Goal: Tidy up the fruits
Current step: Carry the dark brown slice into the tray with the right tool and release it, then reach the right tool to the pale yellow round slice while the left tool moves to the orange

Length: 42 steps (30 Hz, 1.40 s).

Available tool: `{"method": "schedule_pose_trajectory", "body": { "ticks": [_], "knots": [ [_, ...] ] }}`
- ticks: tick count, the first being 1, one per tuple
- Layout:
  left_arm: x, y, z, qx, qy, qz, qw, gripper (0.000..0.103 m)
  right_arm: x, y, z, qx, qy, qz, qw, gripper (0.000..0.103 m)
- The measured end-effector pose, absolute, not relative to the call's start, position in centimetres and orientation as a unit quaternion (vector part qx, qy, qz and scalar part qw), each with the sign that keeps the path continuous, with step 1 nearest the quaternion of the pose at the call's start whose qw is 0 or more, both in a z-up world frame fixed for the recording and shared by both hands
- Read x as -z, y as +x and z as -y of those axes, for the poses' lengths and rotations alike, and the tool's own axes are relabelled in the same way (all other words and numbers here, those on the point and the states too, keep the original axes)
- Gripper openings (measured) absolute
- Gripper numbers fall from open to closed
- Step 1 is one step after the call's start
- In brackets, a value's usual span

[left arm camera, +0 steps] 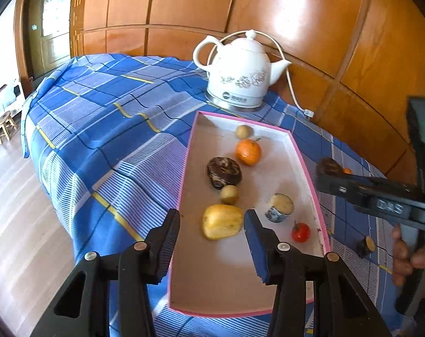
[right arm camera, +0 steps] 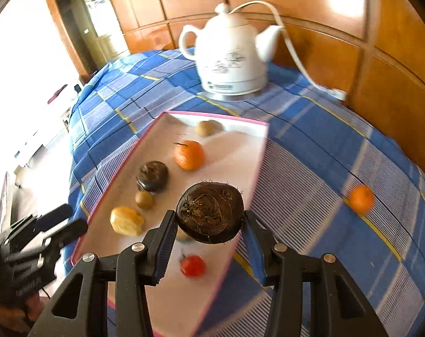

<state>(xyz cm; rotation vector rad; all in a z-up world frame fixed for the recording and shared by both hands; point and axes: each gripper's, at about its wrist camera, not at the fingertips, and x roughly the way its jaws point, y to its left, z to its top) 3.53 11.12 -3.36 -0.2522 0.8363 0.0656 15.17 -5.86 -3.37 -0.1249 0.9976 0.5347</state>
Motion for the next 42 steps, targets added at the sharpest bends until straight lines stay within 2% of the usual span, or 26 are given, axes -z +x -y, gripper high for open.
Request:
{"method": "schedule_pose_trajectory", "body": {
  "ticks": [13,24,42],
  "knots": [
    [3.9,3.3,-12.3,-0.044,-0.127,-0.407,0.903,0.048,8.0,18.5,3.8,-0.218,-0.067,-0.518,0.824,0.048],
    [3.4,3.3,-11.3,-0.035,-0.114,-0.403,0.907,0.048,5.0,16.2,7.0,-0.235,-0.015,-0.492,0.838,0.048],
    [2.9,3.3,-7.8,-0.003,-0.075,-0.409,0.91,0.048,2.3,11.2,18.1,-0.184,-0.027,-0.47,0.863,0.048]
  ]
}}
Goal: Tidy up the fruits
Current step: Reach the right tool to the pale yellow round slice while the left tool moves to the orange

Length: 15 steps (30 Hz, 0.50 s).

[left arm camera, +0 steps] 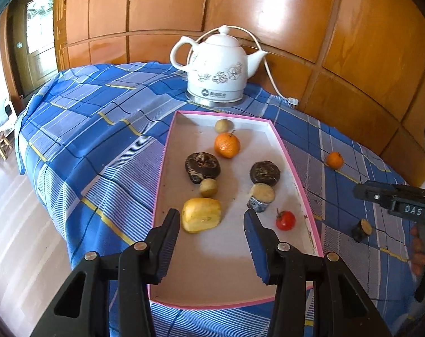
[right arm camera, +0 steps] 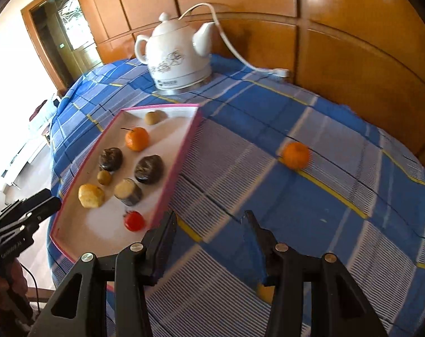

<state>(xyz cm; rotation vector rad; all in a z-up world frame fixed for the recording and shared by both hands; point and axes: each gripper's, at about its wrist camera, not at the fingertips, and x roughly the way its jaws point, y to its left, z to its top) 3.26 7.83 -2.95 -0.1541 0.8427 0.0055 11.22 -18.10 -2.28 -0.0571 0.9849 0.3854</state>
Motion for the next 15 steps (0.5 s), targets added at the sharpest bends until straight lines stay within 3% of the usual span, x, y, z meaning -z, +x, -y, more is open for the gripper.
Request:
{"method": "schedule_pose_trajectory", "body": {
  "ticks": [15],
  "knots": [
    [2.5,3.6,-4.0,0.024,-0.022,-0.411,0.911,0.048,2.9,10.5,28.8,-0.091,-0.004,-0.473,0.876,0.048]
  ]
}}
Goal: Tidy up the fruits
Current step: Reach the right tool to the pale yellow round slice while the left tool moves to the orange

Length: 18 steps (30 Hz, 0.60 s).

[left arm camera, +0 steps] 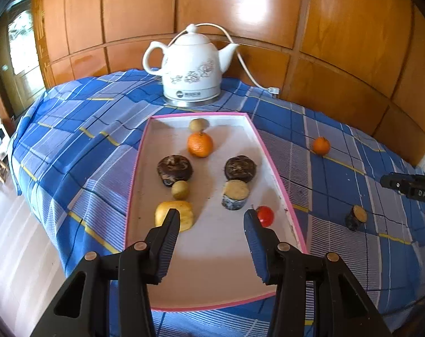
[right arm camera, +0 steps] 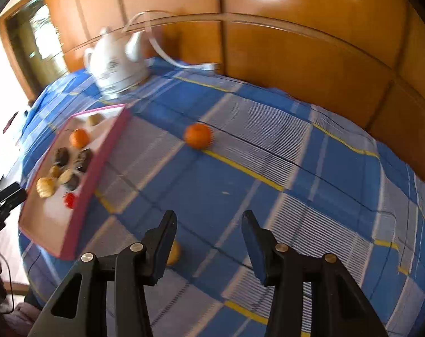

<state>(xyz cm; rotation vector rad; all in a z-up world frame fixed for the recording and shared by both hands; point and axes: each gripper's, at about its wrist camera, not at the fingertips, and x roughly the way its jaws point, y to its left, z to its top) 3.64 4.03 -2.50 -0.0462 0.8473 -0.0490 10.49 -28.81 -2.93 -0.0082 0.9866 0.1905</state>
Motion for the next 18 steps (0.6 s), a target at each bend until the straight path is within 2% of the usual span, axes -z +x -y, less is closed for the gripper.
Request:
{"method": "schedule_pose_trajectory", "body": {
  "ticks": [6,18],
  "knots": [
    [2.0,4.4,-2.1,0.034,0.002,-0.409,0.912,0.048,4.9,11.1,32.7,-0.043,0.065,-0.488,0.869,0.048],
    [1.8,7.2,2.3,0.073,0.035,-0.416,0.906,0.048,5.2,11.6,33.4,-0.022,0.079,-0.501,0.862,0.048]
  ]
}}
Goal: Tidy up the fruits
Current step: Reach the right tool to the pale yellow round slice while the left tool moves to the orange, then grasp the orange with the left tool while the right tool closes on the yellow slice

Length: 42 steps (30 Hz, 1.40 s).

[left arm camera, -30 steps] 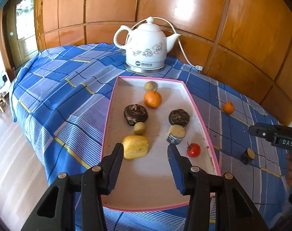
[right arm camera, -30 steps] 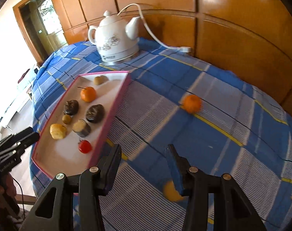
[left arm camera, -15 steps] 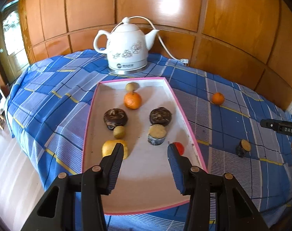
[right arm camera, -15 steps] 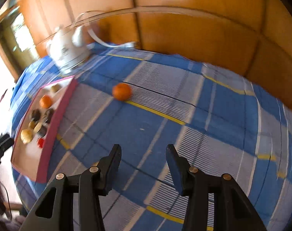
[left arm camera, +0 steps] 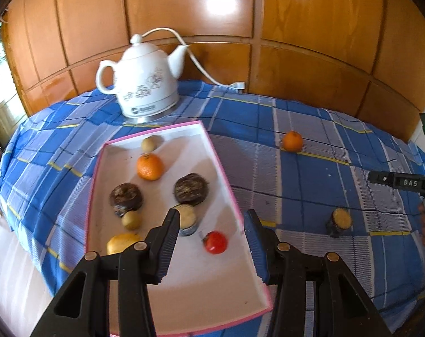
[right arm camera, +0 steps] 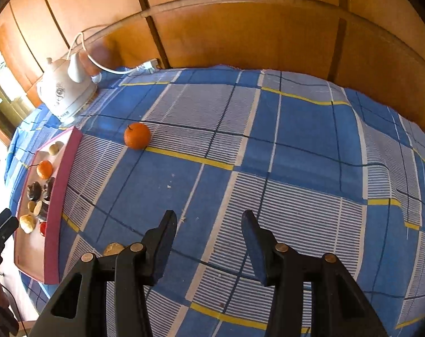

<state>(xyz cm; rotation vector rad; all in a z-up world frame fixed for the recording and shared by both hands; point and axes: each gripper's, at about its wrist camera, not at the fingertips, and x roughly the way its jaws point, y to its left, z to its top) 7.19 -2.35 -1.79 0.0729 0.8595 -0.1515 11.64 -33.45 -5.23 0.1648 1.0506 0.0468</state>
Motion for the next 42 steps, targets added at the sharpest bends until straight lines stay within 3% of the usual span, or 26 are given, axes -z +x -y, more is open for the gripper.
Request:
{"method": "schedule_pose_trajectory", "body": {
  "ticks": [13,17,33,35,37,42],
  "knots": [
    [2.3,13.4,9.3,0.141,0.051,-0.439,0.886,0.049,4.7,11.6,33.9,-0.024,0.102,-0.499,0.86,0.049],
    [3.2,15.8,11.9,0.166,0.051,-0.446,0.878,0.059,4.6,11.7,34.2,-0.02,0.11,-0.498,0.86,0.049],
    [8.5,24.7,18.8,0.172,0.079,-0.487,0.853,0.059,4.4,12.2,34.8,-0.018,0.128,-0.501,0.856,0.049],
    [9.3,25.4,19.1,0.173,0.077,-0.491,0.85,0.055,4.5,12.2,34.7,-0.021,0.125,-0.501,0.856,0.049],
    [9.9,25.6,19.4,0.176,0.085,-0.492,0.848,0.04,4.7,12.3,34.6,-0.022,0.121,-0.503,0.856,0.049],
    [9.0,23.8,18.1,0.192,0.06,-0.482,0.853,0.04,5.3,12.4,34.5,-0.029,0.113,-0.512,0.851,0.049]
  ]
}}
